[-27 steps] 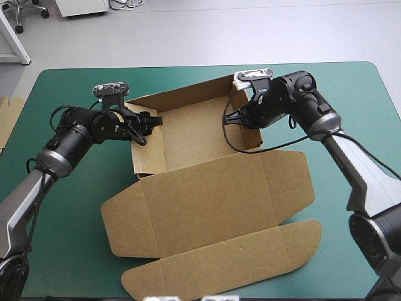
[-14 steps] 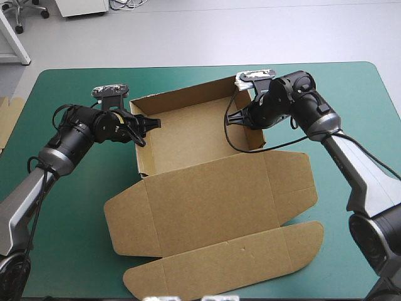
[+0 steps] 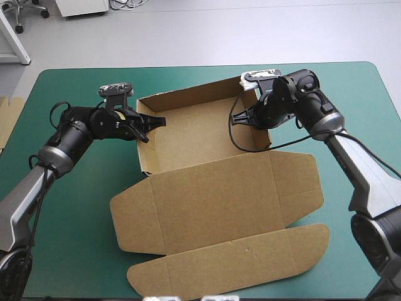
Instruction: Fold the box
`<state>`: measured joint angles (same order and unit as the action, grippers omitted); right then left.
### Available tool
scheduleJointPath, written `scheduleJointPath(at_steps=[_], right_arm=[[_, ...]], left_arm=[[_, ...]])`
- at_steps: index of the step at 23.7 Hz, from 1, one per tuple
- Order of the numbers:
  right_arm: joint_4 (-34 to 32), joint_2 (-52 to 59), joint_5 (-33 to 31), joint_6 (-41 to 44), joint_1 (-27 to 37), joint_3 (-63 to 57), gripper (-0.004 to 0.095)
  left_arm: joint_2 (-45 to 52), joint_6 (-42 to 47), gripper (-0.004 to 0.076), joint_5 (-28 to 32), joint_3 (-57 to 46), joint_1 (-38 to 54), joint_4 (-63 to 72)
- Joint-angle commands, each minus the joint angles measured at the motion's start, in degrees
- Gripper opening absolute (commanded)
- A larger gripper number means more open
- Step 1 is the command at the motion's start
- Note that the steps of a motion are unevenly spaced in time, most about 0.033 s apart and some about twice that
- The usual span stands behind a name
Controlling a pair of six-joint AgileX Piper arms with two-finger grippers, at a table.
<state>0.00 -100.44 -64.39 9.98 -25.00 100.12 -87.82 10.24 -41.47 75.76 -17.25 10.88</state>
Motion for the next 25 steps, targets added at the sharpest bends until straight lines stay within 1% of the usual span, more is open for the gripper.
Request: scheduleJointPath(at_steps=[1,2,4,6,8,10,11,13,14,20,25], right_arm=[[3.3,2.8,4.3,0.1,-0.3,2.0,-0.0011],[3.4,2.8,4.3,0.4,-0.3,2.0,-0.0011],[3.5,2.8,4.3,1.3,-0.4,2.0,-0.0007],[2.5,2.3,3.6,2.6,-0.6,1.9,-0.0004],[-0.5,1.1,2.2,4.4,-2.7,1.9,0.0004],[-2.7,-0.1,2.2,5.7,-5.3,2.2,0.0004],[-4.0,-0.7,2.1,6.5,-6.6,2.3,0.0004],[-4.6,-1.1,1.7,7.2,-7.2,2.3,0.0004],[-4.6,-1.2,1.3,7.3,-7.2,2.3,0.0004],[-6.5,-1.2,-1.3,7.3,-7.2,2.3,0.0004],[-6.9,-1.2,-1.7,7.3,-6.8,2.5,0.0003]], left_arm=[[2.7,-0.9,-0.001,1.3,2.0,-1.1,3.0],[2.7,1.7,-0.001,-0.4,2.0,-1.1,-1.0],[2.7,5.7,-0.001,-1.2,2.0,-1.1,-5.4],[2.6,6.5,-0.001,-1.2,2.7,-1.1,-6.6],[1.8,6.5,-0.001,-1.3,4.9,-1.1,-7.1],[0.0,6.5,-0.001,-4.2,8.9,-1.1,-8.7],[-1.3,6.5,-0.001,-7.4,11.6,-1.1,-10.4],[-3.8,6.5,-0.001,-11.2,15.5,-1.1,-12.7],[-4.2,6.4,-0.001,-11.8,16.2,-1.1,-12.9],[-6.7,4.5,-0.001,-13.4,17.5,-1.1,-12.9],[-7.5,4.3,-0.001,-14.6,17.5,-1.8,-13.9]])
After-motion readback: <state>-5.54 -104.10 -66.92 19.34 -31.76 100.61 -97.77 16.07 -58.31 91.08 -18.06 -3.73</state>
